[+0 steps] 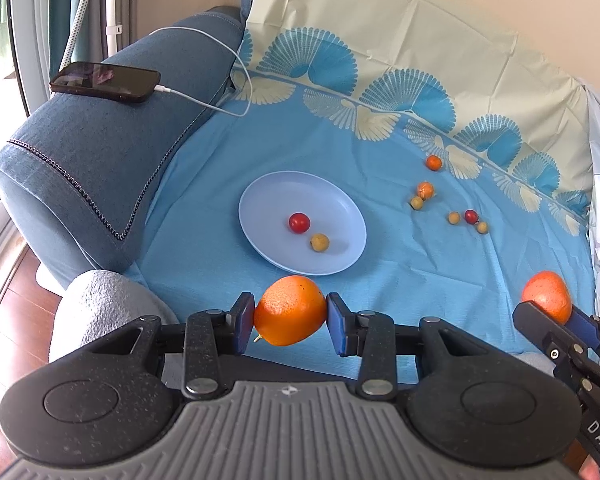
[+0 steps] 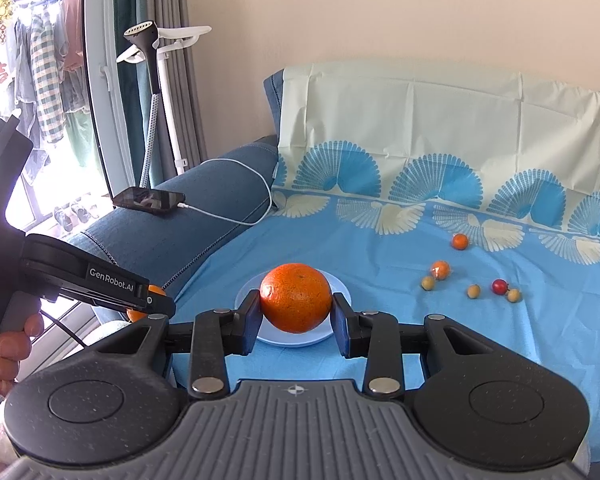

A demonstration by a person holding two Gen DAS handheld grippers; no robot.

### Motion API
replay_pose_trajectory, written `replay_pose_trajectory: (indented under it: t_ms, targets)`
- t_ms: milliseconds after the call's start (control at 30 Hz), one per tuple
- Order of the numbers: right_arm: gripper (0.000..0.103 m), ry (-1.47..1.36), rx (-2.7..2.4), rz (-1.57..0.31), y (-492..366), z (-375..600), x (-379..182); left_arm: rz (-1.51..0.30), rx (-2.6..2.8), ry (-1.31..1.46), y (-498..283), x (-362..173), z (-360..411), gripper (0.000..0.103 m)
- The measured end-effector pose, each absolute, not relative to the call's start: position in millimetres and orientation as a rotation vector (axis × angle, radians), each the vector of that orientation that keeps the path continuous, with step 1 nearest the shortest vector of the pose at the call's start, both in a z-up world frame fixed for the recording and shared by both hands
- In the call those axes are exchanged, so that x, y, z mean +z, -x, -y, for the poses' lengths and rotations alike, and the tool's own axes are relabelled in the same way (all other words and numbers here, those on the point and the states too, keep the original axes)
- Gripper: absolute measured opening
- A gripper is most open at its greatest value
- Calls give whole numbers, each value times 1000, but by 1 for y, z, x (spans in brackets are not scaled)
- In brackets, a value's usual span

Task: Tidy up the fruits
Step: 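Carry both oranges to the blue plate and open both tools to release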

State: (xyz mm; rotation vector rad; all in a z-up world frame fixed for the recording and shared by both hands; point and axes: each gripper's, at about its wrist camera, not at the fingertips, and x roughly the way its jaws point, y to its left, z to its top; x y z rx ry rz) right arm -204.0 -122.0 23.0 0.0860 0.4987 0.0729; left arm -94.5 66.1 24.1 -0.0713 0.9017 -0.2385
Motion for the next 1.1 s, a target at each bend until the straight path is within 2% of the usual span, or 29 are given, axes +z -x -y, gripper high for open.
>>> replay_pose_trajectory:
  t_ms: [633, 1100]
  targets:
    - [38, -76, 60, -591, 122, 123, -7, -933, -197, 120, 0, 10, -58, 43]
    - [38, -44, 90, -724, 19, 121, -75, -1056, -166, -3, -95, -59, -21, 43]
